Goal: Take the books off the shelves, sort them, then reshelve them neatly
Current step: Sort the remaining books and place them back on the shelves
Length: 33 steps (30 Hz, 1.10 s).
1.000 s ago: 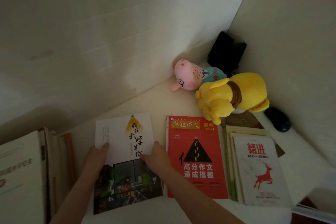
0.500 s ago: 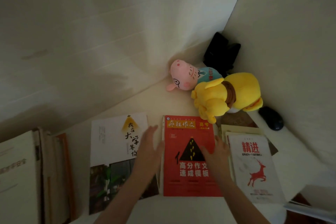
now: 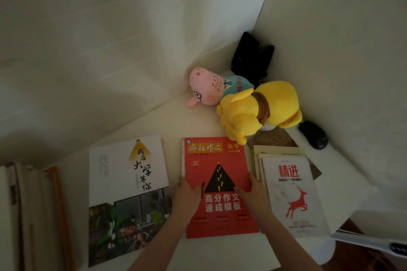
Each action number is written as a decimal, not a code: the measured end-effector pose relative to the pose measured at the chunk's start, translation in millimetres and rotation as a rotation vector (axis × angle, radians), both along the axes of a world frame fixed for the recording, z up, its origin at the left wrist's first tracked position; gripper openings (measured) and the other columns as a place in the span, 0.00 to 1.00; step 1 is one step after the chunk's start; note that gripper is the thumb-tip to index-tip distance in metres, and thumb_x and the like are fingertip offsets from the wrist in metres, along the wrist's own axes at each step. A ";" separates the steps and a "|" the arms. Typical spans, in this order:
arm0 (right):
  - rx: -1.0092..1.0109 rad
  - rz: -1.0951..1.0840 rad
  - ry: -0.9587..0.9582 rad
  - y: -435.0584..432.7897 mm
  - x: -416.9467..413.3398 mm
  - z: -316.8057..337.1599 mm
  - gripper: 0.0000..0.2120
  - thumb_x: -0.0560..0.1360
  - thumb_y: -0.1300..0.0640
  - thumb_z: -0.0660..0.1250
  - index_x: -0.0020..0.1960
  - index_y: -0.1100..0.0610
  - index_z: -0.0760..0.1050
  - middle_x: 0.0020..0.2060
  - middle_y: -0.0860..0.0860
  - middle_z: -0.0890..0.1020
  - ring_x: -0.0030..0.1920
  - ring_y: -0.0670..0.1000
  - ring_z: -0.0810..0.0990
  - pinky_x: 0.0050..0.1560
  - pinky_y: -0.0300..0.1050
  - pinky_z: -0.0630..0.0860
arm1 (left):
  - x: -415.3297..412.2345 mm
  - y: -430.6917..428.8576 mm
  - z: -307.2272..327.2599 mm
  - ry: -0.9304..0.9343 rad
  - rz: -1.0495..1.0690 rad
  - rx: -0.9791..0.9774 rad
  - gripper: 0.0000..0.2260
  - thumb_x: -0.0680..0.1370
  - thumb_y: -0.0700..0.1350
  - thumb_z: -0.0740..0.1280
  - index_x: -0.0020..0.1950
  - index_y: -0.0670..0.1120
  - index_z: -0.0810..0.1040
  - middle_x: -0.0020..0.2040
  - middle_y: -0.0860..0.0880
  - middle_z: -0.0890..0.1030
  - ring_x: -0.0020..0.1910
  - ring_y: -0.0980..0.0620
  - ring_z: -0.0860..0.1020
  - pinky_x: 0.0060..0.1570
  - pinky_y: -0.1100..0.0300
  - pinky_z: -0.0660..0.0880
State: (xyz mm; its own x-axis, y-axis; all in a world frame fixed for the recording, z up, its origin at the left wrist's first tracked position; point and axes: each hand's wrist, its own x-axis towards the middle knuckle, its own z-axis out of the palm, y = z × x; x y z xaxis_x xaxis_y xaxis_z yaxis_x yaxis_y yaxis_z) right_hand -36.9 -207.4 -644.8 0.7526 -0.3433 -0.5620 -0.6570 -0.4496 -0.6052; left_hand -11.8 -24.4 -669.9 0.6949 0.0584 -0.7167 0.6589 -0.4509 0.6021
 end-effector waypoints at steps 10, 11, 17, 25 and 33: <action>-0.020 0.005 0.021 -9.5 3.1 -2.6 0.27 0.70 0.53 0.73 0.66 0.57 0.69 0.55 0.54 0.80 0.54 0.57 0.80 0.56 0.59 0.78 | -8.2 -1.0 14.5 0.008 0.096 -0.024 0.27 0.69 0.57 0.66 0.63 0.45 0.68 0.57 0.46 0.73 0.51 0.47 0.78 0.52 0.50 0.78; -0.028 0.007 0.011 -13.9 0.5 -7.4 0.26 0.70 0.51 0.73 0.65 0.55 0.70 0.54 0.54 0.80 0.55 0.57 0.80 0.56 0.60 0.78 | -12.4 -2.6 23.8 -0.014 0.067 -0.006 0.22 0.73 0.53 0.67 0.64 0.46 0.67 0.56 0.47 0.71 0.52 0.48 0.76 0.52 0.52 0.77; 0.042 -0.042 -0.028 -23.2 -10.9 -1.8 0.18 0.75 0.60 0.70 0.63 0.58 0.71 0.47 0.51 0.81 0.43 0.49 0.81 0.40 0.42 0.76 | -25.6 -20.1 58.9 -0.180 0.050 -0.026 0.24 0.76 0.48 0.68 0.69 0.53 0.63 0.54 0.50 0.68 0.52 0.52 0.76 0.51 0.53 0.80; 0.122 -0.085 -0.021 -28.7 -14.7 -13.3 0.17 0.76 0.61 0.68 0.64 0.61 0.72 0.48 0.55 0.83 0.44 0.55 0.84 0.47 0.53 0.81 | -36.4 -40.9 60.2 -0.300 0.062 -0.208 0.27 0.73 0.36 0.70 0.62 0.60 0.63 0.59 0.53 0.72 0.58 0.55 0.75 0.52 0.57 0.79; 0.149 -0.106 -0.035 -24.0 -13.7 -7.4 0.12 0.77 0.63 0.65 0.60 0.56 0.72 0.44 0.50 0.83 0.40 0.49 0.83 0.34 0.38 0.75 | -30.0 -31.7 51.2 -0.263 -0.012 -0.229 0.27 0.79 0.36 0.62 0.68 0.60 0.55 0.55 0.52 0.77 0.46 0.53 0.81 0.43 0.57 0.81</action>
State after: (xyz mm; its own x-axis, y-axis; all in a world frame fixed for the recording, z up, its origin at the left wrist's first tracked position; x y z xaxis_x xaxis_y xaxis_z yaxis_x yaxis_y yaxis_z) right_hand -50.6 -231.4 -652.1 0.7367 -0.3363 -0.5867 -0.6732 -0.2828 -0.6832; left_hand -41.9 -56.2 -618.7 0.8572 -0.0924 -0.5066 0.4632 -0.2913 0.8370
